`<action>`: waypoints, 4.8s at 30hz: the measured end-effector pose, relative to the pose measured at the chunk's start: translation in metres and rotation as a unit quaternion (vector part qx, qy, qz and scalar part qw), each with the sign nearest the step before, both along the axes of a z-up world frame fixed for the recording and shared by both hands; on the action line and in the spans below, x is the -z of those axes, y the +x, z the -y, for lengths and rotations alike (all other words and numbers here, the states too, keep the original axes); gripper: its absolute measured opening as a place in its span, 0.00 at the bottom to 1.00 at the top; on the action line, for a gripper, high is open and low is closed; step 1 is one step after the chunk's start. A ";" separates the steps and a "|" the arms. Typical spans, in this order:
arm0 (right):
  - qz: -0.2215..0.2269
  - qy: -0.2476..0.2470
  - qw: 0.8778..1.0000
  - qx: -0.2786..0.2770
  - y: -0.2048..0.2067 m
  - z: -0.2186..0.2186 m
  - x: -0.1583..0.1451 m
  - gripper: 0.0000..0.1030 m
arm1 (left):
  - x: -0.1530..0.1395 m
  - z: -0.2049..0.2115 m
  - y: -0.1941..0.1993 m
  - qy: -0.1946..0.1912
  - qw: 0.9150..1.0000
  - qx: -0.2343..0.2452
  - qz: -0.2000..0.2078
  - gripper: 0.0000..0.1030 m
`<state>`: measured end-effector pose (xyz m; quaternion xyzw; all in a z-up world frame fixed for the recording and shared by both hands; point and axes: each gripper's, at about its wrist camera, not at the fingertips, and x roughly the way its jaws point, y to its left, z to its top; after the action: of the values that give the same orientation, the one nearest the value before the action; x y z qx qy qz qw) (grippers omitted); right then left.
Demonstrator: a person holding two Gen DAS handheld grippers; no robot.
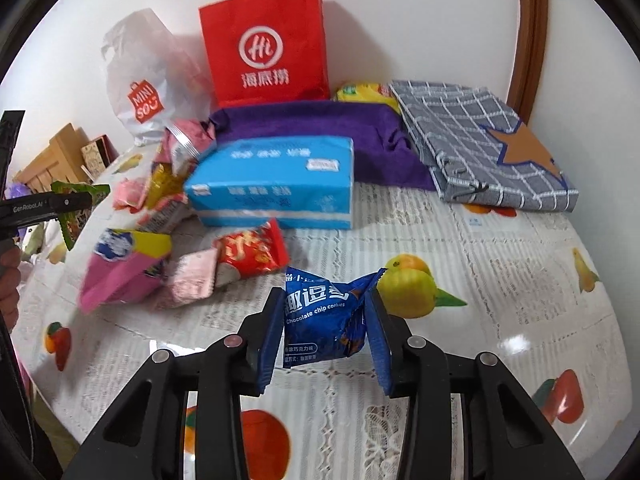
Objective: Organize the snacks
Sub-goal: 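Grasp and lift the blue cookie packet with the right tool while the left grasps the green snack bag, then carry both held packets over the purple towel, then open the right tool onto the purple towel while the left releases the green bag there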
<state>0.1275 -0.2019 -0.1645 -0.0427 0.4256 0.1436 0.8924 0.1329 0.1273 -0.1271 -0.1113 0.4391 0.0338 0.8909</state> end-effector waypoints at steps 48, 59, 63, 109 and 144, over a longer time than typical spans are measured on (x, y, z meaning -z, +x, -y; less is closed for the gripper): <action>0.072 0.035 0.997 0.019 0.181 -0.060 -0.112 0.39 | -0.114 0.054 0.152 0.006 0.995 0.073 0.061 0.48; 0.072 0.022 0.997 0.014 0.255 -0.077 -0.095 0.39 | -0.085 0.024 0.224 -0.019 0.998 0.045 0.039 0.48; 0.045 0.028 0.999 0.010 0.278 -0.073 -0.068 0.39 | -0.056 0.025 0.243 0.013 0.999 0.048 0.008 0.48; -0.096 -0.046 0.994 -0.018 0.316 -0.079 0.027 0.40 | 0.022 0.024 0.280 0.012 0.993 0.053 -0.108 0.48; -0.026 -0.011 1.000 0.005 0.293 -0.070 -0.035 0.63 | 0.002 0.039 0.276 -0.005 0.994 0.075 -0.074 0.77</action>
<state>0.4207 -0.1321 -0.1292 -0.0466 0.4504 0.1358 0.8812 0.4089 0.0888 -0.1288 -0.0795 0.5115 -0.0274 0.8552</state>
